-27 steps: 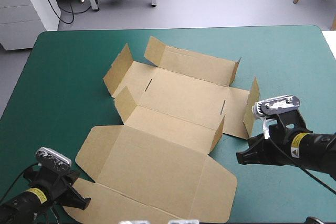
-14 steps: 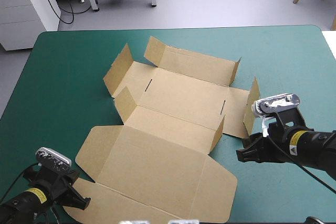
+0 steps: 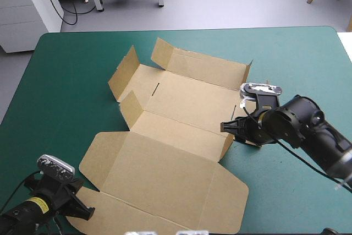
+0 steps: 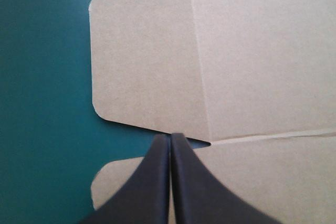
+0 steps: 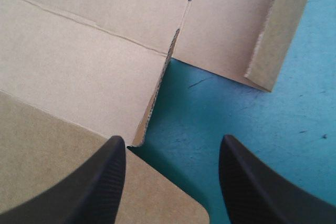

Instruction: Fold the box

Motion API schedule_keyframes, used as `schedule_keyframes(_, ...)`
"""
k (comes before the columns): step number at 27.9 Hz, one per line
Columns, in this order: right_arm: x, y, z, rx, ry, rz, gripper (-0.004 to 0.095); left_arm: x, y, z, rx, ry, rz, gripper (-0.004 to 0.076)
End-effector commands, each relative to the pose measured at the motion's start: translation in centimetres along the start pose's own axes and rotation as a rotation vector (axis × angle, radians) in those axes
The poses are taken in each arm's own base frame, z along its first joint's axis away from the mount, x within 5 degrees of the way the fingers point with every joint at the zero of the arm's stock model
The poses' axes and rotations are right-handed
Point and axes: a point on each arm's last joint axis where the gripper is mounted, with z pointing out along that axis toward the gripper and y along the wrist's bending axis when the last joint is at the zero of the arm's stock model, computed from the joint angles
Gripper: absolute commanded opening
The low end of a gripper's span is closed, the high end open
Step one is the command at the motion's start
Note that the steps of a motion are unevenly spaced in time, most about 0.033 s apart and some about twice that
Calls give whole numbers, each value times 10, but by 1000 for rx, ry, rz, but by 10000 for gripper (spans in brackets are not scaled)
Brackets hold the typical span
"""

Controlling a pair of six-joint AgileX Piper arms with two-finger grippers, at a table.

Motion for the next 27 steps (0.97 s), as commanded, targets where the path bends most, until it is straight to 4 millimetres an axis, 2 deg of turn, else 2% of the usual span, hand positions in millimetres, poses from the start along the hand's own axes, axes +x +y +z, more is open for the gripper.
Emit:
schedule_keyframes(1, -12, 3, 10, -67, 14, -7, 483, -11, 0, -5, 5, -72, -13, -10)
schedule_keyframes(4, -20, 1, 31, -70, 80, 25, 481, -11, 0, -5, 5, -72, -13, -10)
schedule_keyframes(10, -29, -8, 56, -25, 138, 73, 481, -11, 0, -5, 5, -72, -13, -10)
schedule_keyframes(17, -33, 2, 89, -95, 200, 81, 481, -11, 0, -5, 5, -72, -13, -10)
schedule_keyframes(20, -36, 6, 96, -124, 192, 94, 456, -11, 0, -5, 5, -72, -13, -10)
schedule_keyframes(22, -37, 6, 97, -127, 183, 96, 378, -11, 0, -5, 5, -72, -13, -10)
schedule_keyframes(27, -37, 4, 98, -105, 173, 61, -14, -11, 0, -5, 5, -72, -13, -10)
